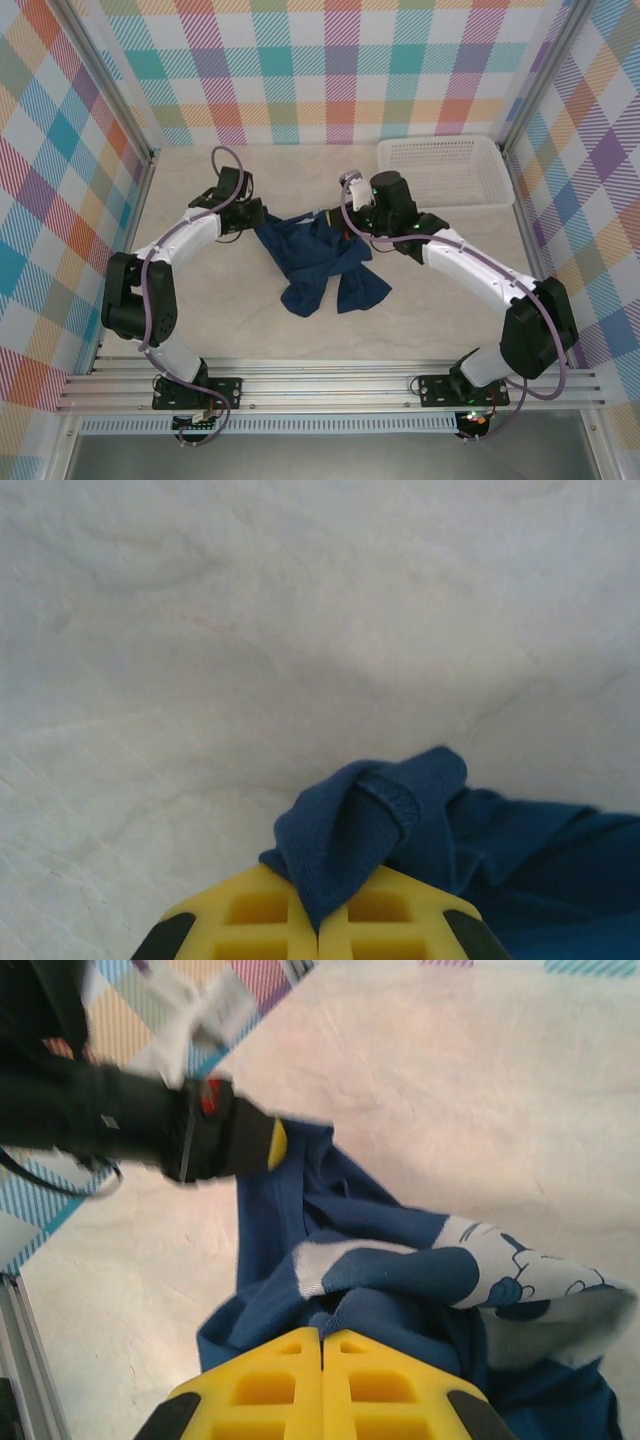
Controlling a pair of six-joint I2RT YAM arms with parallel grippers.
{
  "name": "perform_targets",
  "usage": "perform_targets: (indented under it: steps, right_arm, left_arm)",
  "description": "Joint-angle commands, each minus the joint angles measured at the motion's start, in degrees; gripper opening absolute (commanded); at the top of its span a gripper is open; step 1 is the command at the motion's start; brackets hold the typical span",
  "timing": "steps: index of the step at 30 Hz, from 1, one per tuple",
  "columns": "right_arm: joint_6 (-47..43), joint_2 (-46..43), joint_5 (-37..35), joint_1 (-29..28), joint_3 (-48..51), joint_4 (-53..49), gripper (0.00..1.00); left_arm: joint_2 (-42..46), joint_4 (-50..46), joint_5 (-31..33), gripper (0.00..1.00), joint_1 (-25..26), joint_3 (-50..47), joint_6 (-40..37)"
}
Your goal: Fold the inside-out t-shirt
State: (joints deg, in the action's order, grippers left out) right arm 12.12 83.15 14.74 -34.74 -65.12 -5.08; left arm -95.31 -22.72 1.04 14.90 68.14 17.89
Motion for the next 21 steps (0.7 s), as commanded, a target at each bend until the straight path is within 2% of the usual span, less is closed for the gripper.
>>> perform_targets:
  steps: [1,3,5,8,11,14,21]
  right_arm:
    - [-1.5,-3.1,3.1,1.0,-1.0,4.5,0.00]
    - [-3.4,-4.0,3.3,1.6,-1.4,4.2,0.00]
    - [-5.3,-4.2,4.4,1.9,-1.7,3.3,0.00]
    - [-6.8,-4.1,6.5,1.9,-1.2,3.2,0.00]
    - [-7.8,-4.6,7.1,1.9,-0.3,3.4,0.00]
    - [-8.0,-5.2,7.3,1.9,0.5,4.2,0.00]
    - [-7.1,-5.0,7.7,1.9,1.0,4.1,0.00]
  left_arm:
    - [1.0,1.9,-1.5,0.03,-0.1,-5.4,1.8]
    - [3.3,2.6,-1.7,0.11,-0.1,-8.5,2.4]
    - [6.7,3.1,-3.1,0.26,-0.1,-10.4,3.1]
    - [14.6,9.1,-9.9,0.51,0.8,-13.6,5.4]
    - [19.6,14.5,-18.9,0.69,3.8,-14.7,7.0]
    - [18.2,16.7,-25.8,0.74,7.1,-13.2,7.3]
    - [9.4,16.6,-30.0,0.73,10.1,-7.2,6.9]
